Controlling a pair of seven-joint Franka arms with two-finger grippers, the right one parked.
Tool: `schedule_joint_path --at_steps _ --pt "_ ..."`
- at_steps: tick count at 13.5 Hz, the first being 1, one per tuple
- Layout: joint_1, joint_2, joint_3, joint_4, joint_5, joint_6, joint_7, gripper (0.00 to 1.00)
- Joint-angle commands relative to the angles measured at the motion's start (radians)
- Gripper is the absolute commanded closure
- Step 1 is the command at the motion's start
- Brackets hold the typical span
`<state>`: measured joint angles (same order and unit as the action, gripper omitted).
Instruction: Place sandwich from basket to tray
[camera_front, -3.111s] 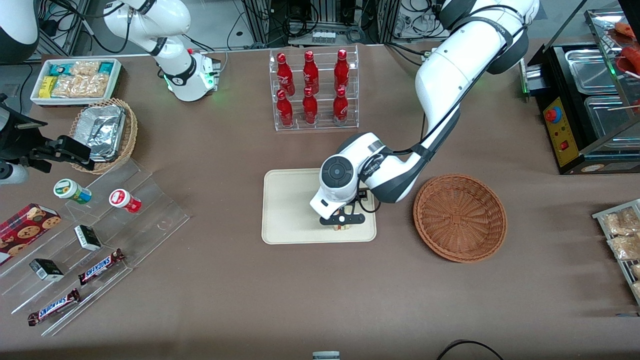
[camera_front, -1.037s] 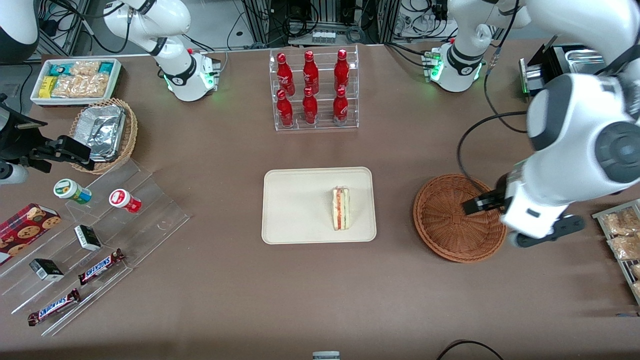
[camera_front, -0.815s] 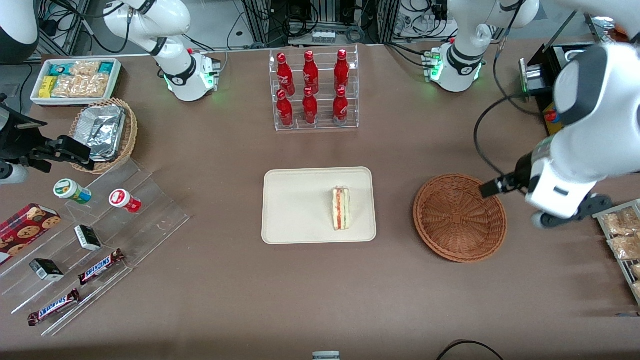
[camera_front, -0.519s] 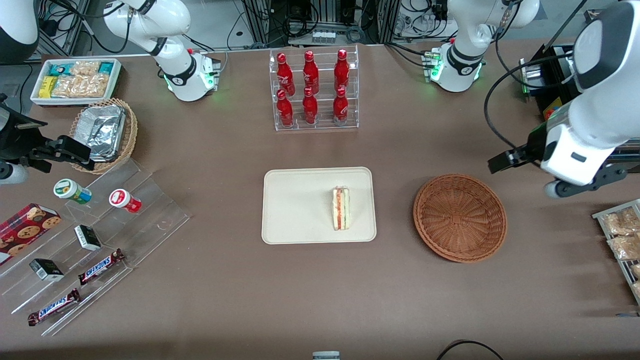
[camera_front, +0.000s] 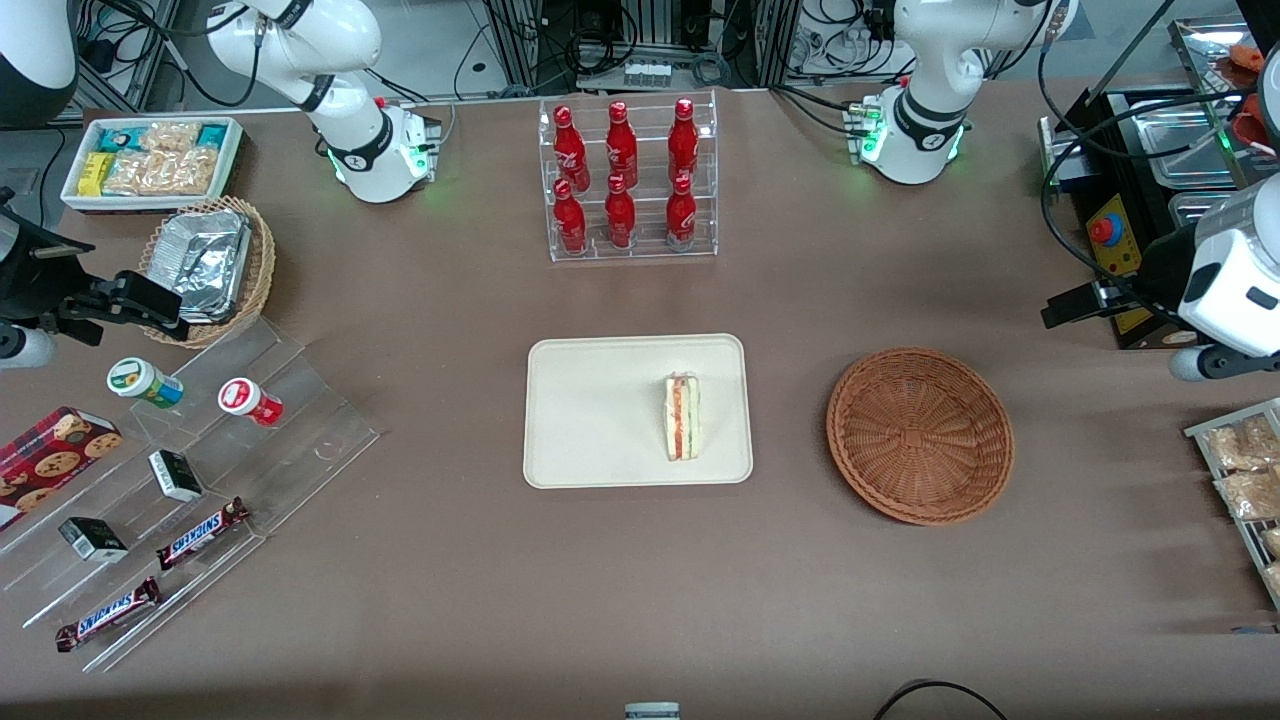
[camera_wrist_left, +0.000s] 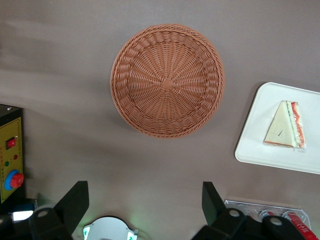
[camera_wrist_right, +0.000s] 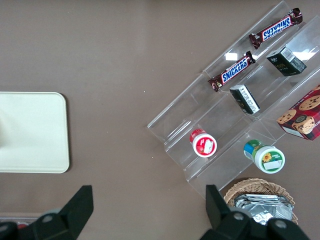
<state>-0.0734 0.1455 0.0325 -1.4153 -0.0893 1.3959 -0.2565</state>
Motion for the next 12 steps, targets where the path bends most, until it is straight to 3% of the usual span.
schedule_joint_path --at_steps 1,5,7,12 --pt "0.047 -0.060 -0.048 -0.024 0.038 -0.037 0.022 0.00" --pt "0.113 -0.095 -0.124 -0.028 0.062 -0.089 0.064 0.00" --pt "0.118 -0.107 -0.131 -0.027 0.101 -0.142 0.095 0.00" --pt "0.121 -0.092 -0.131 -0.070 0.105 -0.153 0.180 0.00"
